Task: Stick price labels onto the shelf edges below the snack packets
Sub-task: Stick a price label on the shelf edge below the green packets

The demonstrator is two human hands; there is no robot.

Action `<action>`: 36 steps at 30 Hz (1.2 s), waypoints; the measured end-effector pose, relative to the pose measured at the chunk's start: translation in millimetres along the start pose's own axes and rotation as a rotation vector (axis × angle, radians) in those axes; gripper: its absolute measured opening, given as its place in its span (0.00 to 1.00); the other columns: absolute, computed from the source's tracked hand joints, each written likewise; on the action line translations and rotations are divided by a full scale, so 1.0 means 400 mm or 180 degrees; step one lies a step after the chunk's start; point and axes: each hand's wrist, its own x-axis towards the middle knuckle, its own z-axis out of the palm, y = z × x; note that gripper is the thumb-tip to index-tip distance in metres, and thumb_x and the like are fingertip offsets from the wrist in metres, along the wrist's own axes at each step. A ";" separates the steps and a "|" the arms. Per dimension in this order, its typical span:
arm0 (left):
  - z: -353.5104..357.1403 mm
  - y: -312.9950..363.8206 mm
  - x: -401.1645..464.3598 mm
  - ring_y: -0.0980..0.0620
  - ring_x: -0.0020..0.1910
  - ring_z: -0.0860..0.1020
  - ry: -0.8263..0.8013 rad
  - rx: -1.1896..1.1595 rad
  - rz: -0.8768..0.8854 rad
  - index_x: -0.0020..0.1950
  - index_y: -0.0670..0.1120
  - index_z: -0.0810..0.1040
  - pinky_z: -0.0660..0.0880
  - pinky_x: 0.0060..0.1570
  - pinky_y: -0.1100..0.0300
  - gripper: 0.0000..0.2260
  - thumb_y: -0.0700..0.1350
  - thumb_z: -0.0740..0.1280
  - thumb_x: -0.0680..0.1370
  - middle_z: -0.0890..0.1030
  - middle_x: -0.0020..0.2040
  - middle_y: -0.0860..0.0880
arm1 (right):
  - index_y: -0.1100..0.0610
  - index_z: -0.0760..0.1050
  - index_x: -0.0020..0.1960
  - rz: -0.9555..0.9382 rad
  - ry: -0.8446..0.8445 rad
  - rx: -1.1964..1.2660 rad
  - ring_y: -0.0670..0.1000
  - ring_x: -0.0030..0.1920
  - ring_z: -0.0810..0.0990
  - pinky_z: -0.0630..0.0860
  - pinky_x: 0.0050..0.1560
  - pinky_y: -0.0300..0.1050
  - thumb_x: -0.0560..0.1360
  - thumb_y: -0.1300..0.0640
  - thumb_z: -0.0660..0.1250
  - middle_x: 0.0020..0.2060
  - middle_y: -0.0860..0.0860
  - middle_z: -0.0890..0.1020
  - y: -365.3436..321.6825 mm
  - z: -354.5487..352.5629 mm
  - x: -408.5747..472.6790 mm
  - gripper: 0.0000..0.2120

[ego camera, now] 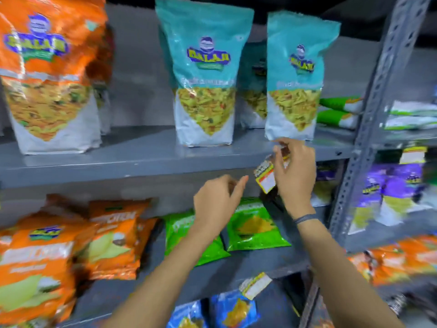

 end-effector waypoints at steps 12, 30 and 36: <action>0.102 0.138 0.051 0.38 0.45 0.78 0.0031 -0.0141 -0.0108 0.37 0.47 0.72 0.69 0.36 0.53 0.17 0.55 0.55 0.80 0.83 0.41 0.42 | 0.52 0.79 0.54 -0.0143 -0.0944 0.0884 0.57 0.47 0.77 0.74 0.49 0.53 0.74 0.58 0.69 0.43 0.53 0.83 0.165 -0.005 0.096 0.09; 0.050 0.094 0.083 0.40 0.44 0.80 -0.0140 0.0909 0.0281 0.39 0.48 0.75 0.68 0.35 0.56 0.15 0.58 0.61 0.77 0.84 0.37 0.46 | 0.56 0.79 0.38 0.0004 -0.1988 0.1446 0.39 0.33 0.74 0.71 0.37 0.24 0.69 0.63 0.74 0.31 0.45 0.79 0.221 -0.065 0.099 0.05; 0.056 0.101 0.089 0.39 0.46 0.80 0.0007 0.1276 0.0288 0.44 0.47 0.78 0.69 0.37 0.56 0.15 0.57 0.61 0.78 0.84 0.41 0.44 | 0.55 0.79 0.38 -0.0067 -0.1897 0.1432 0.37 0.32 0.75 0.70 0.37 0.23 0.68 0.63 0.74 0.31 0.43 0.79 0.227 -0.054 0.094 0.06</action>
